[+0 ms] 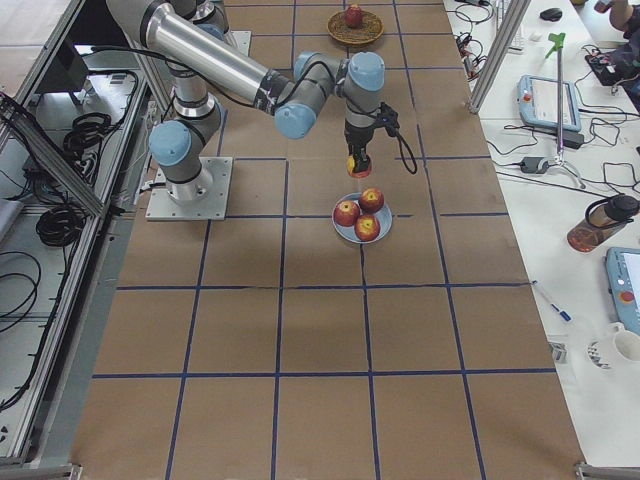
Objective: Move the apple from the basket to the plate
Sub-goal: 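Carry the apple with the right gripper over the white plate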
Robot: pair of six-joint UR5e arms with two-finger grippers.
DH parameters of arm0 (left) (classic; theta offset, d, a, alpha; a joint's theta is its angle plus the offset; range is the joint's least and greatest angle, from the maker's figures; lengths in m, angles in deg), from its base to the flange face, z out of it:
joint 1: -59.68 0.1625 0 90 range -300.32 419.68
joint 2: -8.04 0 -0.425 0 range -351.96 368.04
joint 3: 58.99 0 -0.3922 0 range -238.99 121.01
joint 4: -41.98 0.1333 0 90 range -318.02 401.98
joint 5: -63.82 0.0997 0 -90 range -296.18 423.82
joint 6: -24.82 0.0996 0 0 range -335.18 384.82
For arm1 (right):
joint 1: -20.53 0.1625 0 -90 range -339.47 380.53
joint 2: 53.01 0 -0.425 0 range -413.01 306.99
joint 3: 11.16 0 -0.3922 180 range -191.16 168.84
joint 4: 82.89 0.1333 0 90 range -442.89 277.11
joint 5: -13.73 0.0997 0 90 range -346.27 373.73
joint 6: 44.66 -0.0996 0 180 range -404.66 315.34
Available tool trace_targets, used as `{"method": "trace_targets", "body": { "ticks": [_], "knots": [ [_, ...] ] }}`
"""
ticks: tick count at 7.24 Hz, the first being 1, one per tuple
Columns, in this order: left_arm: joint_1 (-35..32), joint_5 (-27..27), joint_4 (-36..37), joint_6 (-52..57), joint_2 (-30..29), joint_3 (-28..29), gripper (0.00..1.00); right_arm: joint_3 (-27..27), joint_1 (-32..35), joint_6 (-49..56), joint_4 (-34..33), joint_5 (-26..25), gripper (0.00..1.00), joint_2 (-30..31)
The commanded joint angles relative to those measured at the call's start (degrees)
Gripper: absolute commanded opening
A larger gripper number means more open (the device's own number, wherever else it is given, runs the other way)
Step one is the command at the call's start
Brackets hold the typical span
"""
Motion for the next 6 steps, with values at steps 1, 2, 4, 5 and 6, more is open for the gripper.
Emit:
{"method": "trace_targets", "body": {
  "ticks": [1,2,4,5,6],
  "knots": [
    [-0.35,-0.3,0.26,-0.31,-1.63,0.19,0.99,-0.4,-1.78,5.53,-6.23,0.6,0.44,-4.07],
    [-0.61,-0.39,0.17,-0.31,-1.81,0.19,0.99,-0.49,-2.04,6.07,-6.78,1.12,0.44,-5.57],
    [-2.8,-0.04,0.96,0.12,-2.94,0.19,0.99,-0.58,-5.46,9.41,-7.49,2.96,0.44,-7.86],
    [-3.51,-0.03,1.31,-0.66,-3.47,0.28,0.99,-0.66,-5.65,9.42,-7.4,3.15,0.44,-8.39],
    [-3.6,-0.03,1.58,-0.06,-4.35,0.63,0.99,-0.67,-5.65,9.42,-7.31,3.15,0.44,-8.4]
  ]
}}
